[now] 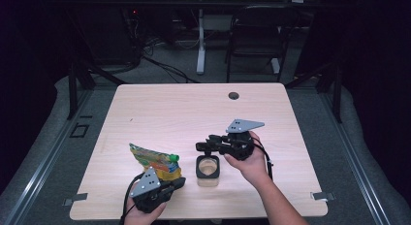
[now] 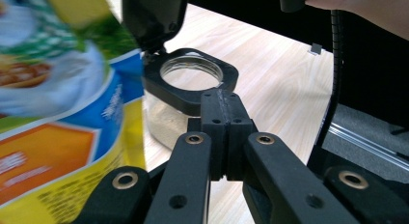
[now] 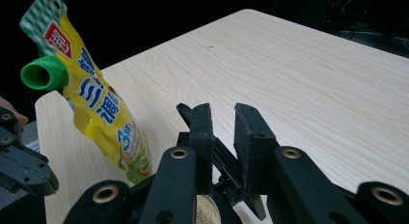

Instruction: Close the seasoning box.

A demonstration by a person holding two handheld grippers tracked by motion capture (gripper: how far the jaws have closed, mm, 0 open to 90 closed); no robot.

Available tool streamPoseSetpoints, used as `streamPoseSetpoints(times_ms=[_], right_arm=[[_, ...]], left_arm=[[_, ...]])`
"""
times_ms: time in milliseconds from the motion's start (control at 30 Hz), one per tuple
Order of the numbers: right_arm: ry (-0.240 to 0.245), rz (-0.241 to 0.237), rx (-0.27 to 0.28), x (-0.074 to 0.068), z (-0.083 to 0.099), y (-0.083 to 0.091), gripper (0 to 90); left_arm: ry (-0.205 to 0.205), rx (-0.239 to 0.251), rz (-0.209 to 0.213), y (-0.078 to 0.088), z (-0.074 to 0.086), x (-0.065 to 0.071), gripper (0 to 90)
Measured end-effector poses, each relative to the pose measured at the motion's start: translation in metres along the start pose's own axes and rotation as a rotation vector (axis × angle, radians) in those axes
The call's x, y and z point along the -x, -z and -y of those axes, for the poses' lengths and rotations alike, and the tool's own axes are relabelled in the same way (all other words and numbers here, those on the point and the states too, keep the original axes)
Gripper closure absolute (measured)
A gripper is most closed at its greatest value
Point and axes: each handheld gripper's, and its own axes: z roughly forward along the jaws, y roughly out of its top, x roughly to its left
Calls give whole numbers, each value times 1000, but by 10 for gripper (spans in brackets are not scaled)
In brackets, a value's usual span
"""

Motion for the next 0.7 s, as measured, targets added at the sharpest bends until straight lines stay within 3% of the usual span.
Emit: streamPoseSetpoints(times_ms=[300,333,467,533,600,700], right_arm=[[19,-4,10,-9,7,3,778],[19,-3,14,-10,8,3,778],[41,-1,11,-15,12,4,776],[60,11,6,-19,13,5,776],[84,20,-1,-22,15,5,777],[96,26,3,-26,17,5,778]], left_arm=[[3,-14,13,-3,7,-3,900],[-2,-20,0,-3,8,-3,900],[-4,-31,12,-1,9,-5,900],[0,-15,-8,1,10,-5,900],[2,-10,6,2,10,-6,898],[3,-11,-9,5,10,-7,892]])
